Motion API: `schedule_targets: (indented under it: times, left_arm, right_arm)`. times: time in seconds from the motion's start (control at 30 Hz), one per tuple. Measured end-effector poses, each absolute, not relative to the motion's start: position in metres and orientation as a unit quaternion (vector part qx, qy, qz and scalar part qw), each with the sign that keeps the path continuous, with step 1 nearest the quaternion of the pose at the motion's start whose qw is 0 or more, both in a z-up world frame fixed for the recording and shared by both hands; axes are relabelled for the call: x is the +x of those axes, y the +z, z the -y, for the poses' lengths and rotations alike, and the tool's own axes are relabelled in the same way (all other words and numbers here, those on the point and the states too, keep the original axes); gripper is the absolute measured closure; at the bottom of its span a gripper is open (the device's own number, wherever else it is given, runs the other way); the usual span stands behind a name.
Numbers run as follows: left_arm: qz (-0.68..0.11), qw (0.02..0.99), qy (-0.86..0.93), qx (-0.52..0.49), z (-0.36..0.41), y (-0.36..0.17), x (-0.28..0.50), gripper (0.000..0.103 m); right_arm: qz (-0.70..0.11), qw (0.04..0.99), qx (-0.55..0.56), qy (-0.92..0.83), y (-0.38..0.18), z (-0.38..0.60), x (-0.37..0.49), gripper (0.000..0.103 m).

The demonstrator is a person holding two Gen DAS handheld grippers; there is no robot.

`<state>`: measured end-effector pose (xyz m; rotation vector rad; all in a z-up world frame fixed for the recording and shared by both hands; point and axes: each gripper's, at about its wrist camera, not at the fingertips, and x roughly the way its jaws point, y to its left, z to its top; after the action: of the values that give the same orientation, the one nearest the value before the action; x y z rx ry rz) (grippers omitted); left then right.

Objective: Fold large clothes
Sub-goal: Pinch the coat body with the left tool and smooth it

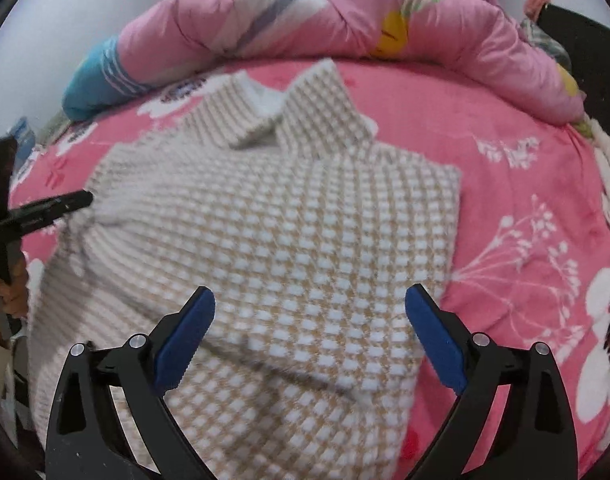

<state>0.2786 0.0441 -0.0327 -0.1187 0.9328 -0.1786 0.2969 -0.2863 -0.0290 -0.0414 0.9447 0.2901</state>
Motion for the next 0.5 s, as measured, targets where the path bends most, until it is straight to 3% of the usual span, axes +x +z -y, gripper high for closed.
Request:
schedule_targets:
  times: [0.17,0.23,0.37,0.5]
  left_arm:
    - [-0.449,0.888,-0.084,-0.051,-0.04,-0.021,0.267,0.045]
    - [-0.447,0.89,-0.083,-0.045,-0.036,-0.018,0.263,0.034]
    - [-0.447,0.891,-0.079,-0.027,-0.03,-0.017,0.253,0.025]
    - [-0.455,0.888,-0.067,-0.018,-0.031,-0.024,0.248,0.023]
  right_arm:
    - [-0.459,0.875,-0.009,0.155,-0.024,0.282,0.282,0.009]
    - [-0.46,0.874,-0.021,0.156,-0.029,0.276,0.274,0.009]
    - [-0.469,0.868,-0.029,0.161,-0.04,0.263,0.263,0.009]
    - [-0.484,0.86,-0.042,0.159,-0.055,0.252,0.26,0.009]
